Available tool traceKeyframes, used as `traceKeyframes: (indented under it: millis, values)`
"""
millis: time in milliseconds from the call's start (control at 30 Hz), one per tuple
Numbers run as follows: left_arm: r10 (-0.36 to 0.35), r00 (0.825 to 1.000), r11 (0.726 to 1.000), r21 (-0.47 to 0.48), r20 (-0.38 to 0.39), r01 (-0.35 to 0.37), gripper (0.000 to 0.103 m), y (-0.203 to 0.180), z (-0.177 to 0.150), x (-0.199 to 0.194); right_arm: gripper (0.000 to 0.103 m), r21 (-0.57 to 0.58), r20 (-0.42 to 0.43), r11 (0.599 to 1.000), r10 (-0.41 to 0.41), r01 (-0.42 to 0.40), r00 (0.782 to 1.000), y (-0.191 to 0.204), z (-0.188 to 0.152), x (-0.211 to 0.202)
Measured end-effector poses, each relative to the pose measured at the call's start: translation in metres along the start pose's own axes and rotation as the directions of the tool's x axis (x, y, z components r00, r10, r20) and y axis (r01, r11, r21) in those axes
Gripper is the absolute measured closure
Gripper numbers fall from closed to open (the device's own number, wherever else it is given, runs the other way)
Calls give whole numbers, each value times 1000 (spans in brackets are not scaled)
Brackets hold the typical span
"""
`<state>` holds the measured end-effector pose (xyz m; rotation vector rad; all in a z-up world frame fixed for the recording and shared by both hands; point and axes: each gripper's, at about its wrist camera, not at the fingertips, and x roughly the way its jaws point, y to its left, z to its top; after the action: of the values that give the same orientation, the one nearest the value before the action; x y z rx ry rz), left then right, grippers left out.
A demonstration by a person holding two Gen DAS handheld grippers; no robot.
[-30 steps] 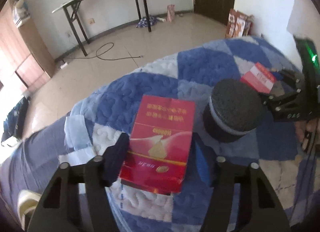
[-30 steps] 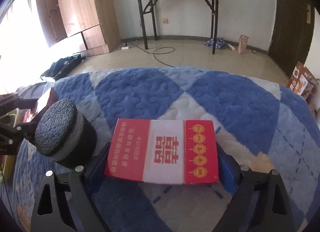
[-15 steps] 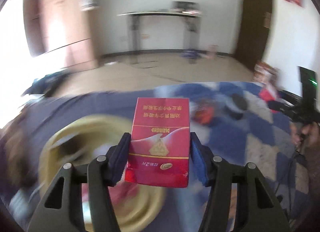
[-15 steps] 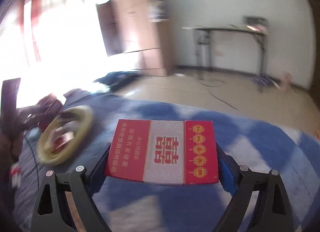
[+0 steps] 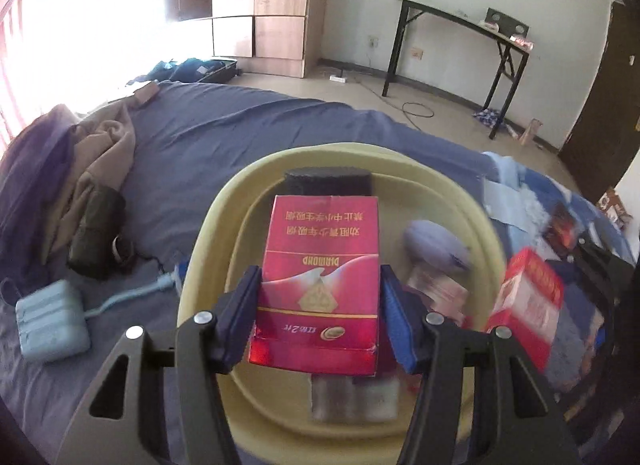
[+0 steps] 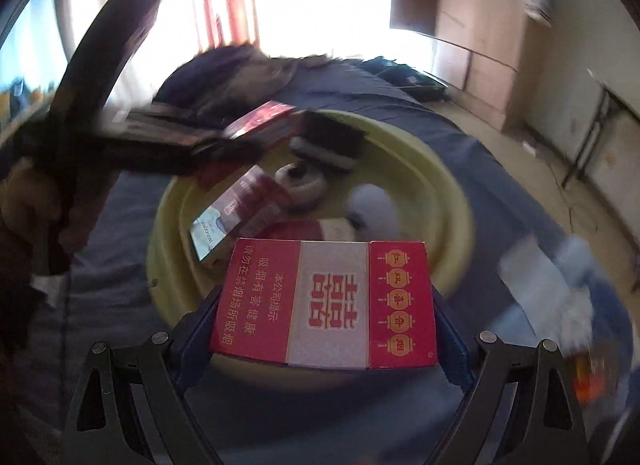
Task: Organize rigid objects
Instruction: 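Carry the red DIAMOND box into the basin with the left gripper while the right drops the lantern box in, then grasp the black foam-topped canister with the right gripper while the left grasps the dark red box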
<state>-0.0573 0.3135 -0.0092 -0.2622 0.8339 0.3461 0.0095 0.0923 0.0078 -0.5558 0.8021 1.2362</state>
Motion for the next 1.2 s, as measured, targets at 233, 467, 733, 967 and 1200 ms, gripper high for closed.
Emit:
traceKeyframes:
  millis: [233, 467, 733, 967, 1200]
  values:
    - [-22, 1000, 1000, -18, -2, 22, 43, 8, 9, 17, 9, 10, -47, 999, -32, 32, 998, 10, 15, 49]
    - [-114, 981, 984, -117, 157, 133, 0, -2, 18, -31, 0, 95, -16, 993, 68, -66, 998, 8, 15, 37]
    - [-307, 942, 951, 86, 134, 298, 0, -123, 36, -50, 0, 335, 154, 927, -228, 166, 962, -76, -25, -80]
    - [-363, 929, 894, 255, -66, 367, 0, -244, 15, 24, 0, 595, 34, 720, -467, 358, 883, -156, -135, -167]
    - [-280, 953, 837, 457, -114, 300, 0, -318, 16, 67, 0, 633, 3, 689, -459, 354, 888, -182, -176, -156]
